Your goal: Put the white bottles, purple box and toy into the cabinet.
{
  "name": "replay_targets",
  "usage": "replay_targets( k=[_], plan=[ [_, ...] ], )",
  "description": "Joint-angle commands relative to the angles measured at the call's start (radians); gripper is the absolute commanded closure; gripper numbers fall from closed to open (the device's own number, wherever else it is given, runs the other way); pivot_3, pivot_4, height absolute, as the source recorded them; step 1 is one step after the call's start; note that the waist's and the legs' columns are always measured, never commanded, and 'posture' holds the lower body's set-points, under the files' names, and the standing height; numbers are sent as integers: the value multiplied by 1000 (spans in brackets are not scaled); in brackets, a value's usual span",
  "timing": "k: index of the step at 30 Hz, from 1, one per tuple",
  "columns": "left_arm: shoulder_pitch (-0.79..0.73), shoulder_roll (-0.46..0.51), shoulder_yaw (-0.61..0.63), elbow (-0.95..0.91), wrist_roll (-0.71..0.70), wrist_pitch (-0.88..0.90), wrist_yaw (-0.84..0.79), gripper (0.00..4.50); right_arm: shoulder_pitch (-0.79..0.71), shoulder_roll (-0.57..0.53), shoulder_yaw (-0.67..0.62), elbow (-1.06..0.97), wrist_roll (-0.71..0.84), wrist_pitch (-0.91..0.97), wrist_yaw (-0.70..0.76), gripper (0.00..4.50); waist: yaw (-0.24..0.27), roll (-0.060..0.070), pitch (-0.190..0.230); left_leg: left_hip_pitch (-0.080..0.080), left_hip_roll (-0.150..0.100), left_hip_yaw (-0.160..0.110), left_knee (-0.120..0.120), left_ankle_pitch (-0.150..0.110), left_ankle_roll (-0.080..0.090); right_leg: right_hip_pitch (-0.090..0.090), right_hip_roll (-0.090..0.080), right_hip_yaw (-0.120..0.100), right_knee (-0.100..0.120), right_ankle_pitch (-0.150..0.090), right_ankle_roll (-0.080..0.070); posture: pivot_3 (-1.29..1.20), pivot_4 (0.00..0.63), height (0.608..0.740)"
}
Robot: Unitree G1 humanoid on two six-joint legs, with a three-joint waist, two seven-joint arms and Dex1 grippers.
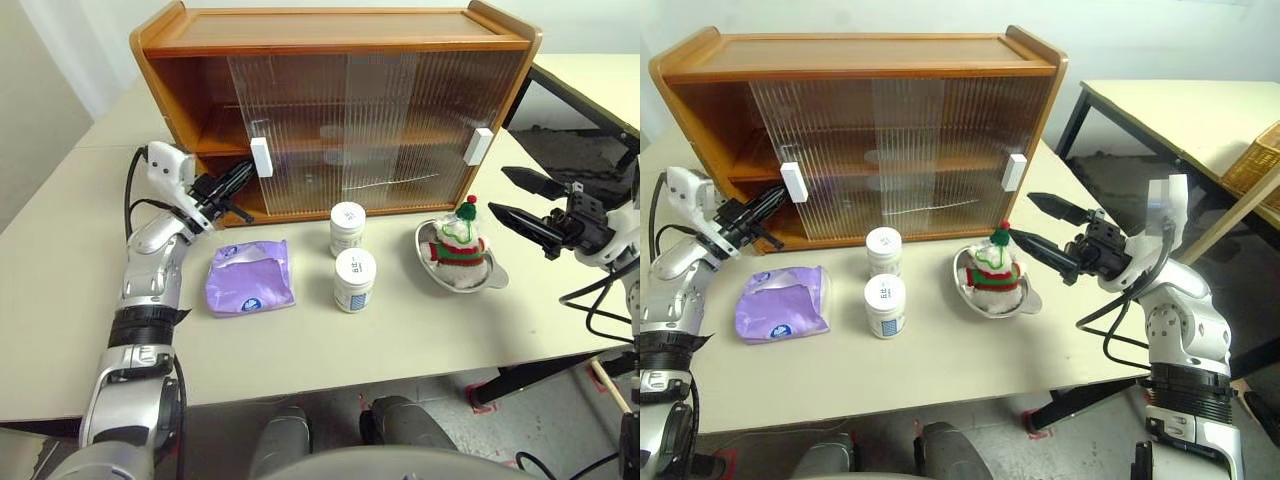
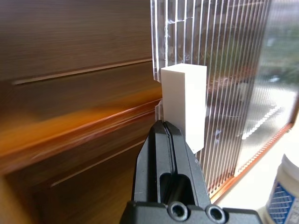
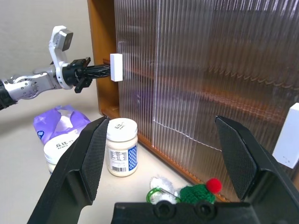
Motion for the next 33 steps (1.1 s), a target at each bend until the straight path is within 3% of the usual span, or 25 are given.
replay_targets(
  k=[1,33],
  plan=[
    [-23,-13,-35,19,26,-19,-21,4474,0,2,2,-11,-3,-7,1,0,-3,0,0,0,0,0,0,0,0,0,0,0,0,0,0,-202,0,740],
    [-157,-133,-178,117,108,-49,-78,4474,-43,35,92,-88,31,110,40,0,-35,1,0,-9,-3,1,14,-3,7,-1,0,0,-1,3,7,-232,2,740]
  ],
)
